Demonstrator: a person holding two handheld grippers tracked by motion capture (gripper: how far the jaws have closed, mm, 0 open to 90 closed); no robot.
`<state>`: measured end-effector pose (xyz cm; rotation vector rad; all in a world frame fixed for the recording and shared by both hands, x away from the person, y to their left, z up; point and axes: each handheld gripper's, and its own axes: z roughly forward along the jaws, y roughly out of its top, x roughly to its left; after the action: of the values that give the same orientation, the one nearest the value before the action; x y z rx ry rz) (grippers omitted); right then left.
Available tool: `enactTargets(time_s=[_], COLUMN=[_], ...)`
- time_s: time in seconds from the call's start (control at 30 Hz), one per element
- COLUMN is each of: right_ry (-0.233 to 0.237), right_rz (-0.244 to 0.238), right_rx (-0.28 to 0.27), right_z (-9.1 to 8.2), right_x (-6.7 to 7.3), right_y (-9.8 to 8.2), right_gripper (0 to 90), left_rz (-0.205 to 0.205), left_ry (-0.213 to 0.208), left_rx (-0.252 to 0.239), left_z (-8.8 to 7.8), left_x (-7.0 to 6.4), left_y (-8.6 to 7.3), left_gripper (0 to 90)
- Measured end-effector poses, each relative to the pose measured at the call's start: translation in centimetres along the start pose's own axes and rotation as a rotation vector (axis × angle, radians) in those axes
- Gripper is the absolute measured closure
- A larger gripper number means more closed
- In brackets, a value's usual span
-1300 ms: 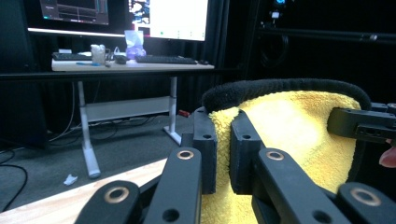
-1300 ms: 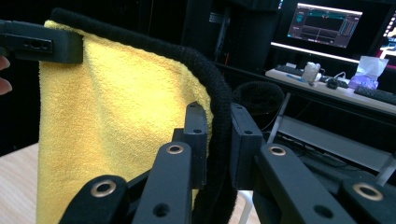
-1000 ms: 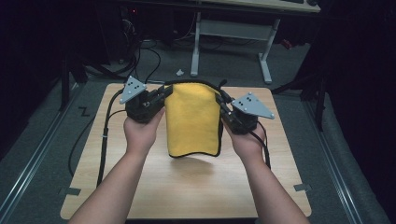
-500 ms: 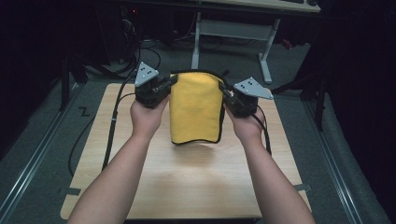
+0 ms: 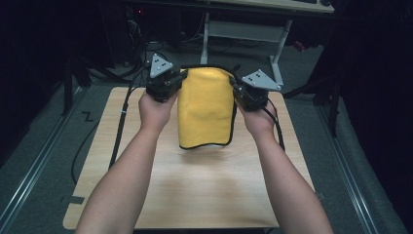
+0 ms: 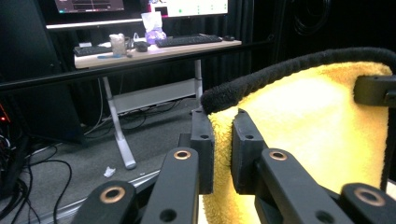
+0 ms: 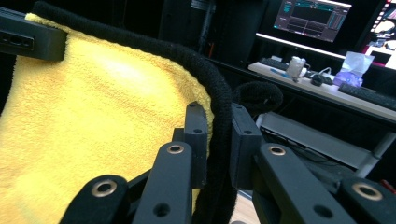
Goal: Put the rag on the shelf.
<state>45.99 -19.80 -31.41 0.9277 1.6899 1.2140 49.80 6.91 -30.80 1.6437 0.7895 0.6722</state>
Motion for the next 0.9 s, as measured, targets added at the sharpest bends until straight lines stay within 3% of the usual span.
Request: enactTargets(time_s=[0.07, 0.17, 0.3, 0.43, 0.6, 0.9], right_ry=[0.001, 0.005, 0.007, 0.014, 0.017, 0.023], right_rz=[-0.001, -0.014, -0.044, -0.033, -0.05, -0.042], right_rx=[0.014, 0.032, 0.034, 0.045, 0.053, 0.064], right_z=[0.4, 1.0, 1.3, 1.7, 1.8, 2.1], right_x=[-0.1, -0.2, 0.2, 0.3, 0.5, 0.1], right_y=[-0.1, -0.7, -1.0, -1.0, -0.7, -0.9], right_gripper=[80.8, 80.9, 81.0, 80.9, 80.9, 80.9], left_rz=[-0.015, 0.0, -0.02, -0.034, -0.005, 0.027], left_ry=[0.006, 0.026, 0.054, 0.068, 0.085, 0.039], left_rx=[0.026, 0.07, 0.091, 0.13, 0.155, 0.141], left_z=[0.4, 0.5, 0.3, 0.3, 0.0, 1.2], left_x=[0.2, 0.1, -0.1, 0.0, -0.3, 0.7], left_y=[-0.4, -0.9, -1.1, -0.9, -0.8, -1.6], left_gripper=[80.7, 80.6, 80.7, 80.5, 80.5, 80.5])
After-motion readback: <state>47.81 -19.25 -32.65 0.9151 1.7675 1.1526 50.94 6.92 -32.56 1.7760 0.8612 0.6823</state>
